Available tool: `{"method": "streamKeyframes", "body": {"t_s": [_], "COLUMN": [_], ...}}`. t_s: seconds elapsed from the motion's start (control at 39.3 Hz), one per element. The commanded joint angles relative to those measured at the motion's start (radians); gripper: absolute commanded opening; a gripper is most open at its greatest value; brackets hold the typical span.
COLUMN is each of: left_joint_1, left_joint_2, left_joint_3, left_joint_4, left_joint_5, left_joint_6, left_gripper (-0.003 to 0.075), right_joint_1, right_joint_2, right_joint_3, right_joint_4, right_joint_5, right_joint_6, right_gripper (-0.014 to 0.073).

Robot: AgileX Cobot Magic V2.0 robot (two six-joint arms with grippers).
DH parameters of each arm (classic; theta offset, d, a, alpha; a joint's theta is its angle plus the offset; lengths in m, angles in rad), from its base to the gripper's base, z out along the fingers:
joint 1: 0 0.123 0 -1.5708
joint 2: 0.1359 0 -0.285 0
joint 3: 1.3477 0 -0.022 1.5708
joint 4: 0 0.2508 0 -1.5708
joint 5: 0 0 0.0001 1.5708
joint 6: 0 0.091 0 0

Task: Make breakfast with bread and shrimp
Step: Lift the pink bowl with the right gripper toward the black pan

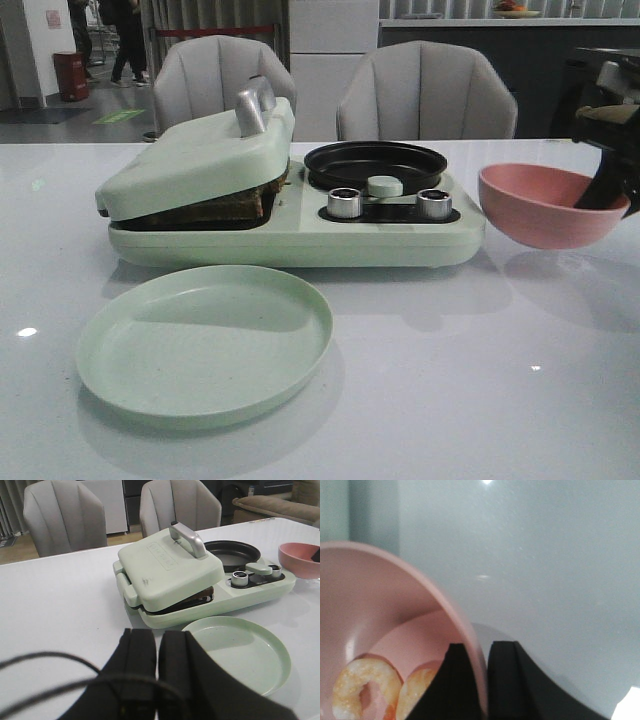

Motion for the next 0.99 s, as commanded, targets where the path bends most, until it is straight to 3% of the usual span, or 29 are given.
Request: {"method": "streamKeyframes", "body": {"t_s": [0.0,0.2,0.41,0.69,0.97], "left_joint_1": [0.001,0.001,0.001,0.001,0.001], "left_joint_2": [0.000,0.000,0.000,0.000,0.000], "left_joint_3": [-0.023,-0.023,-0.023,-0.023,-0.023], "left_joint_4": [-0.008,-0.008,-0.008,-0.008,-0.008], "left_joint_5": [-0.083,-0.083,-0.083,-0.083,-0.083], "left_joint_6": [-0.012,-0.012,-0.012,-0.012,-0.012], "left_gripper": [0.0114,0.0114,0.0114,0.0114,0.0114], "right_joint_1": [-0.004,0.029,0.161,0.333,0.399], "right_joint_2": [-0.095,-0.140,-0.137,-0.133,-0.133], "right_joint_3": [-0.097,-0.253,-0.366,-0.339,-0.172], "right_joint_4": [0.070,0.070,0.015,-0.005,-0.027], "right_joint_5": [0.032,0.043,0.011,-0.284,-0.690], "right_joint_6": [-0.011,-0.011,-0.010,-0.004,-0.011], "right_gripper": [0.0134,0.0134,0.0134,0.0134,0.0134]}}
